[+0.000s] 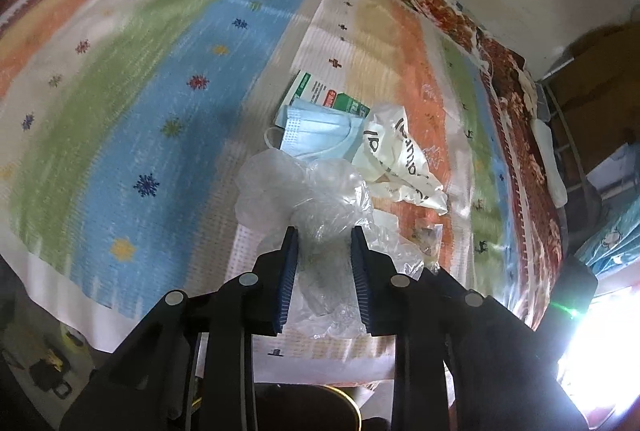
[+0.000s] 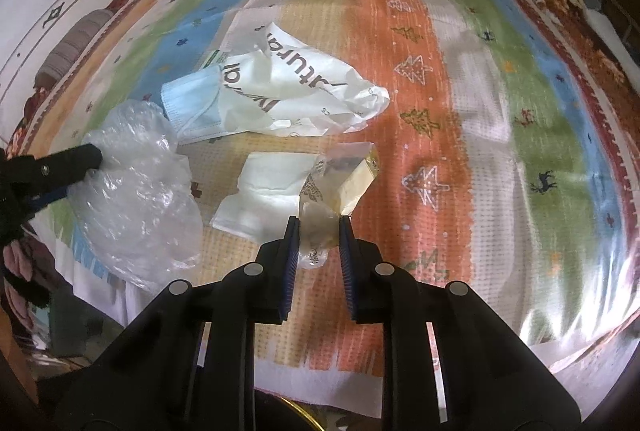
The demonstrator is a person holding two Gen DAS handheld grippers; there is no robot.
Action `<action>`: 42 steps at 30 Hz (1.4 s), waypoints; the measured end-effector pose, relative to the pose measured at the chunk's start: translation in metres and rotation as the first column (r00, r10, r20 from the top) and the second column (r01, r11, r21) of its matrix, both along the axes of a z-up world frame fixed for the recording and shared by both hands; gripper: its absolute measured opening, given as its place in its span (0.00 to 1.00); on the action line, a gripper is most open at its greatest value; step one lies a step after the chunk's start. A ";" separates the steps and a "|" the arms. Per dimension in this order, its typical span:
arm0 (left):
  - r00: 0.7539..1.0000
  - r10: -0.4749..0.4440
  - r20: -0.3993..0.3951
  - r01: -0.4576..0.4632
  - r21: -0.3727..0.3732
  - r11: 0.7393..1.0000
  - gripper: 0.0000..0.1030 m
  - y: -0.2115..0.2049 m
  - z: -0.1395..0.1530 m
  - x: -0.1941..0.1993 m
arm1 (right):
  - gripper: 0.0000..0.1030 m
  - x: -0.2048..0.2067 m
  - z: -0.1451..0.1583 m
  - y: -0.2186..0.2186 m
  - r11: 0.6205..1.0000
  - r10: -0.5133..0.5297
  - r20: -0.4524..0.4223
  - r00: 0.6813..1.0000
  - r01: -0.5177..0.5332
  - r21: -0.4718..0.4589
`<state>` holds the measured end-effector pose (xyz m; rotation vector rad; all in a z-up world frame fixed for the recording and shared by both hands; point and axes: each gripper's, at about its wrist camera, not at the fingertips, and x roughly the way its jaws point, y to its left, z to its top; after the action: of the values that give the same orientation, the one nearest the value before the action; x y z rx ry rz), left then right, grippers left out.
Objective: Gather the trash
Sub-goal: 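Grasp the crumpled clear plastic bag with the left tool while the right tool grasps the cream paper packet, then lift and carry the plastic bag and paper packet in both tools over the bin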
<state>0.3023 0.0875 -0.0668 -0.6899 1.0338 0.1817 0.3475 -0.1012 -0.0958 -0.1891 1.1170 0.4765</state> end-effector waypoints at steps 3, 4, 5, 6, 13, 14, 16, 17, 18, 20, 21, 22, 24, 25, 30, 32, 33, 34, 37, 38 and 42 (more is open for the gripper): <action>1.000 0.000 0.003 0.000 -0.005 1.000 0.25 0.007 0.002 -0.003 | 0.18 -0.006 0.006 0.004 1.000 0.015 0.015 1.000 -0.015 -0.004; 1.000 0.000 0.003 0.000 -0.003 1.000 0.25 0.008 0.003 -0.004 | 0.18 -0.008 0.008 0.004 1.000 0.017 0.018 1.000 -0.017 0.001; 1.000 0.001 0.005 -0.001 0.000 1.000 0.25 0.009 0.004 -0.004 | 0.18 -0.009 0.010 0.004 1.000 0.017 0.017 1.000 -0.017 0.009; 1.000 0.002 0.007 -0.002 0.003 1.000 0.25 0.010 0.005 -0.005 | 0.18 -0.011 0.013 0.003 1.000 0.018 0.015 1.000 -0.019 0.018; 0.999 -0.018 0.029 0.018 0.006 1.000 0.25 0.013 0.017 -0.007 | 0.18 -0.027 0.036 0.006 0.998 0.048 0.048 0.998 -0.050 0.043; 0.999 -0.022 0.033 0.022 0.009 1.000 0.25 0.012 0.018 -0.009 | 0.18 -0.029 0.039 0.006 0.998 0.049 0.056 0.997 -0.052 0.043; 0.998 -0.037 0.042 0.036 0.030 0.999 0.25 0.009 0.023 -0.011 | 0.18 -0.035 0.044 0.005 0.998 0.051 0.075 0.996 -0.054 0.039; 0.998 -0.042 0.045 0.040 0.041 0.998 0.25 0.008 0.025 -0.012 | 0.18 -0.037 0.047 0.004 0.998 0.050 0.083 0.995 -0.053 0.040; 0.998 -0.045 0.047 0.043 0.050 0.998 0.25 0.007 0.027 -0.012 | 0.18 -0.039 0.049 0.002 0.998 0.049 0.092 0.995 -0.054 0.045; 0.997 -0.049 0.052 0.046 0.047 0.998 0.25 0.007 0.030 -0.014 | 0.18 -0.045 0.056 0.001 0.998 0.048 0.113 0.992 -0.053 0.043; 0.997 -0.050 0.056 0.047 0.045 0.998 0.25 0.008 0.031 -0.015 | 0.18 -0.048 0.059 0.000 0.998 0.050 0.126 0.991 -0.055 0.039; 0.997 -0.051 0.060 0.049 0.044 0.998 0.25 0.008 0.033 -0.016 | 0.18 -0.052 0.063 -0.001 0.998 0.051 0.136 0.989 -0.057 0.041; 0.996 -0.055 0.071 0.052 0.052 0.997 0.25 0.008 0.037 -0.018 | 0.18 -0.056 0.068 -0.003 0.997 0.050 0.139 0.989 -0.058 0.055; 0.995 -0.058 0.075 0.054 0.056 0.997 0.25 0.008 0.038 -0.020 | 0.18 -0.059 0.072 -0.004 0.996 0.050 0.145 0.988 -0.059 0.062; 0.994 -0.067 0.092 0.059 0.088 0.994 0.25 0.005 0.049 -0.031 | 0.18 -0.074 0.085 -0.008 0.995 0.059 0.176 0.983 -0.073 0.071; 0.992 -0.077 0.101 0.068 0.088 0.994 0.25 0.003 0.053 -0.036 | 0.18 -0.082 0.090 -0.010 0.994 0.062 0.183 0.981 -0.077 0.079; 0.991 -0.079 0.105 0.070 0.089 0.994 0.25 0.003 0.055 -0.037 | 0.18 -0.085 0.092 -0.011 0.993 0.062 0.185 0.981 -0.079 0.083; 0.990 -0.083 0.112 0.072 0.093 0.993 0.25 0.001 0.058 -0.040 | 0.18 -0.090 0.094 -0.012 0.993 0.062 0.190 0.980 -0.080 0.087; 0.988 -0.092 0.124 0.079 0.106 0.991 0.25 -0.002 0.064 -0.046 | 0.18 -0.098 0.098 -0.016 0.992 0.062 0.195 0.979 -0.081 0.094; 0.987 -0.096 0.129 0.082 0.106 0.991 0.25 -0.004 0.066 -0.049 | 0.18 -0.102 0.098 -0.019 0.992 0.060 0.195 0.979 -0.081 0.099; 0.985 -0.100 0.144 0.087 0.092 0.992 0.25 -0.008 0.069 -0.059 | 0.18 -0.115 0.102 -0.027 0.990 0.053 0.196 0.979 -0.077 0.119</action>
<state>0.2436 0.0798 0.0026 -0.5677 0.9088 0.0910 0.2326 -0.1280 0.0060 -0.1575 0.8909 0.5735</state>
